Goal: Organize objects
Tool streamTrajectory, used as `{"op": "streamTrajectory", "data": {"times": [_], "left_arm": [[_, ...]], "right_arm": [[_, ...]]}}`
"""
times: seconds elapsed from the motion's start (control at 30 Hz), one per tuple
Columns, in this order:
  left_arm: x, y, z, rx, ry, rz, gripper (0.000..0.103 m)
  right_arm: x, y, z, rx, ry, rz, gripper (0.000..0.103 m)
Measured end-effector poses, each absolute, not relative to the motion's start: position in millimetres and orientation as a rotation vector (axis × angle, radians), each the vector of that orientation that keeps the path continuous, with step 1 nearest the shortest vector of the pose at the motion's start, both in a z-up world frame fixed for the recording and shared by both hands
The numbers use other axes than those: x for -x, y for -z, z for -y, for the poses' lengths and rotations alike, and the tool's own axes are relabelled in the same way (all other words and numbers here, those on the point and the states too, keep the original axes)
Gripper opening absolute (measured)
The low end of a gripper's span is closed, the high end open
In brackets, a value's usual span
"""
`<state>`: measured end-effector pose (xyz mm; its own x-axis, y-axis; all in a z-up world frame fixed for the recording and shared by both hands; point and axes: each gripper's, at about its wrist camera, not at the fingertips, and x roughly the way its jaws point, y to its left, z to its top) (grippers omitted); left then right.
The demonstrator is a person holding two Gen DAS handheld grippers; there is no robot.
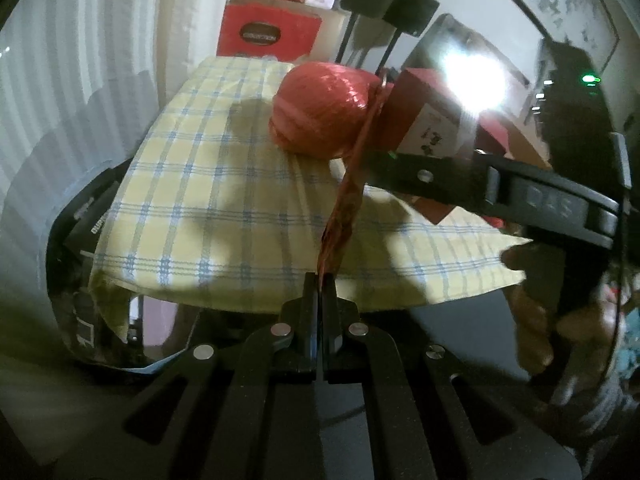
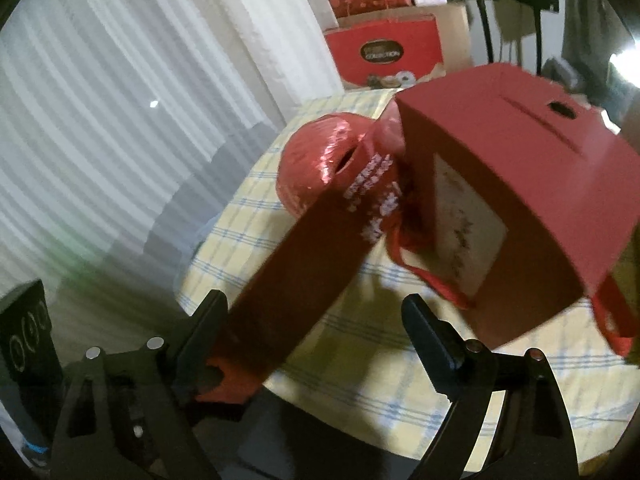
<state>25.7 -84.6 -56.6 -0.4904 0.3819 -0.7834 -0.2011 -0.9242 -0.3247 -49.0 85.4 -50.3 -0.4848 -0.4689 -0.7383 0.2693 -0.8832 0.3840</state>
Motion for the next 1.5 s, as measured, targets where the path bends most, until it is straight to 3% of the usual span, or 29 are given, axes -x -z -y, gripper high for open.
{"op": "streamTrajectory", "data": {"times": [0.37,0.83,1.23,1.5], "left_arm": [[-35.8,43.2,80.3,1.308,-2.408,0.289,0.001],[-45.9,23.9,68.3,1.233,-2.402,0.238,0.001],[-61.4,-16.4,42.6,1.078,-2.386,0.168,0.001],[-61.5,-46.9,3.5,0.963,-2.354,0.060,0.001]], "right_arm": [[60.0,64.8,-81.0,-1.331,2.266,0.425,0.090],[60.0,65.7,-77.1,-1.314,2.243,0.428,0.068],[40.8,25.1,-91.0,-1.181,2.281,0.444,0.049],[33.0,-6.8,-107.2,-1.087,2.337,0.435,0.025]]}}
